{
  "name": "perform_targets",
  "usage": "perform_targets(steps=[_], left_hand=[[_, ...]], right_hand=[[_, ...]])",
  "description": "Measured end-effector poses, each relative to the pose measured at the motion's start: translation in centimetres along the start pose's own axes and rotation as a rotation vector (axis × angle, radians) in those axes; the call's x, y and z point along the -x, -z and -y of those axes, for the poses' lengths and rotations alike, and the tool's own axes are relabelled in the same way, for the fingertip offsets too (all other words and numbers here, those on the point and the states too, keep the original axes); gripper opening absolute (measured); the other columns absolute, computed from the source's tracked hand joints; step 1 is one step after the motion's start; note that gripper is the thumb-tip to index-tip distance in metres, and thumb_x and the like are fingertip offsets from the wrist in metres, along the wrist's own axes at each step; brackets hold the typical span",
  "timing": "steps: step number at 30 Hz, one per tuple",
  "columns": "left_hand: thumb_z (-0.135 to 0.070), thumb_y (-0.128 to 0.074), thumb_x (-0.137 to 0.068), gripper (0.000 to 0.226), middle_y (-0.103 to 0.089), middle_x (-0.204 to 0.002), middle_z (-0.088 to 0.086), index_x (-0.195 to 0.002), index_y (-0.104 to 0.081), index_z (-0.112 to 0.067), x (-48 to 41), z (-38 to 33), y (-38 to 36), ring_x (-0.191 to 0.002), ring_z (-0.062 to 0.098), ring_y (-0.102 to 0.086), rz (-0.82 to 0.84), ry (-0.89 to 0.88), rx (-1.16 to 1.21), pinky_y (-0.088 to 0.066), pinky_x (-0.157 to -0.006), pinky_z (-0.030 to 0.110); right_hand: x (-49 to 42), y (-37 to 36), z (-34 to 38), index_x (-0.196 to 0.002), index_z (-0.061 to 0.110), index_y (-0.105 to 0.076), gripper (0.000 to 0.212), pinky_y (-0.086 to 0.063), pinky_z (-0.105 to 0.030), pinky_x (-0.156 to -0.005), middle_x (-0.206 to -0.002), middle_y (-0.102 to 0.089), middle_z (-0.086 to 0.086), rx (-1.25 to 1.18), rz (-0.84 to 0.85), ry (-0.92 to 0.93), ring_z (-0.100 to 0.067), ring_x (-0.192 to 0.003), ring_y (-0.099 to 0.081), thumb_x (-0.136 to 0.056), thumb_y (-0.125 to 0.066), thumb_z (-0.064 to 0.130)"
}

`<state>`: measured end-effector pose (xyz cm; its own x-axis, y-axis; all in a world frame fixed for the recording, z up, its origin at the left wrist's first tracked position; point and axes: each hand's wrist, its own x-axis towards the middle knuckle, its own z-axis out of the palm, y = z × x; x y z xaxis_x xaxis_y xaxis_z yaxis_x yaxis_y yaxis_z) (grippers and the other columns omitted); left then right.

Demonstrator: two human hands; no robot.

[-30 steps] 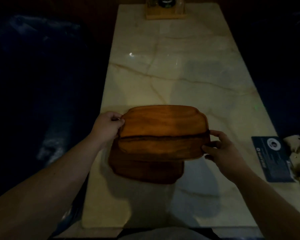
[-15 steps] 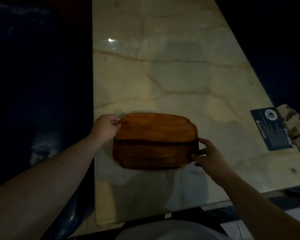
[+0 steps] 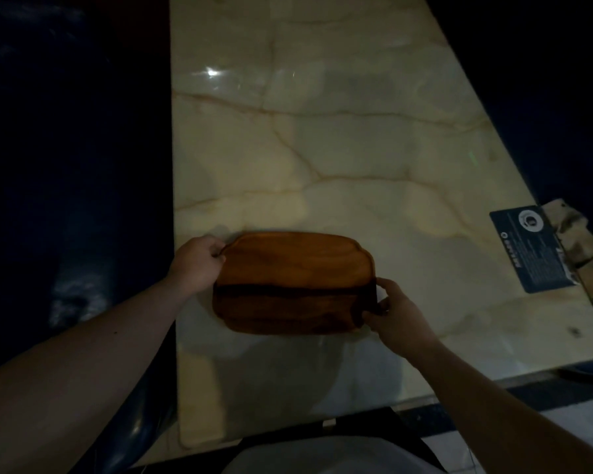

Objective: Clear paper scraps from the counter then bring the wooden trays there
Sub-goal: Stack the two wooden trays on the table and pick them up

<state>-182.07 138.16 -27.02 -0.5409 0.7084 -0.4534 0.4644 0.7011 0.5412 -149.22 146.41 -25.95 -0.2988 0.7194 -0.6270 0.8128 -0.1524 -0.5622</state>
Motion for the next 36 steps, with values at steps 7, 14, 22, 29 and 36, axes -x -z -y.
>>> perform_targets(steps=[7, 14, 22, 29, 36], left_hand=[[-0.011, -0.056, -0.09, 0.031, -0.06, -0.127, 0.013, -0.12, -0.058, -0.009, -0.1, -0.1, 0.0, -0.116, 0.029, -0.055, -0.005, 0.035, -0.028, -0.042, -0.094, 0.031], [-0.01, -0.056, -0.087, 0.026, -0.063, -0.122, 0.011, -0.112, -0.062, -0.012, -0.1, 0.3, -0.2, -0.111, 0.029, -0.057, -0.032, 0.04, -0.055, -0.045, -0.091, 0.032], [-0.01, -0.056, -0.088, 0.025, -0.065, -0.119, 0.011, -0.112, -0.064, -0.01, 0.4, 0.5, -0.1, -0.11, 0.028, -0.059, -0.03, 0.024, -0.048, -0.046, -0.09, 0.032], [-0.012, -0.054, -0.091, 0.025, -0.065, -0.12, 0.009, -0.114, -0.064, -0.012, 0.9, 0.4, 0.0, -0.11, 0.027, -0.059, -0.034, 0.004, -0.021, -0.045, -0.09, 0.032], [-0.033, -0.05, -0.092, 0.033, -0.064, -0.105, 0.016, -0.109, -0.061, -0.008, 1.3, 0.8, -0.6, -0.091, 0.032, -0.059, 0.009, 0.123, -0.09, -0.048, -0.074, 0.035]], right_hand=[[-0.3, -0.3, 0.0, -0.148, 0.024, -0.026, 0.067, -0.041, -0.03, -0.059, -0.08, -0.06, 0.003, 0.073, 0.013, 0.043, -0.019, -0.071, -0.058, -0.091, -0.06, 0.022], [-0.5, -0.3, -0.1, -0.149, 0.022, -0.024, 0.069, -0.04, -0.031, -0.069, -0.077, -0.057, 0.008, 0.12, 0.03, 0.069, -0.028, -0.085, -0.064, -0.09, -0.061, 0.021], [-0.4, -0.2, -0.1, -0.148, 0.024, -0.024, 0.068, -0.043, -0.032, -0.071, -0.088, -0.058, 0.002, 0.122, 0.031, 0.08, -0.027, -0.086, -0.063, -0.091, -0.061, 0.024], [-0.3, -0.5, -0.1, -0.142, 0.019, -0.034, 0.058, -0.045, -0.034, -0.071, -0.105, -0.063, -0.008, 0.111, 0.002, 0.058, -0.028, -0.091, -0.064, -0.091, -0.061, 0.023], [-2.4, 0.9, 0.8, -0.143, 0.007, -0.036, 0.061, -0.049, -0.042, -0.091, -0.125, -0.063, -0.019, 0.064, -0.083, -0.019, -0.036, -0.11, -0.061, -0.092, -0.06, 0.03]])
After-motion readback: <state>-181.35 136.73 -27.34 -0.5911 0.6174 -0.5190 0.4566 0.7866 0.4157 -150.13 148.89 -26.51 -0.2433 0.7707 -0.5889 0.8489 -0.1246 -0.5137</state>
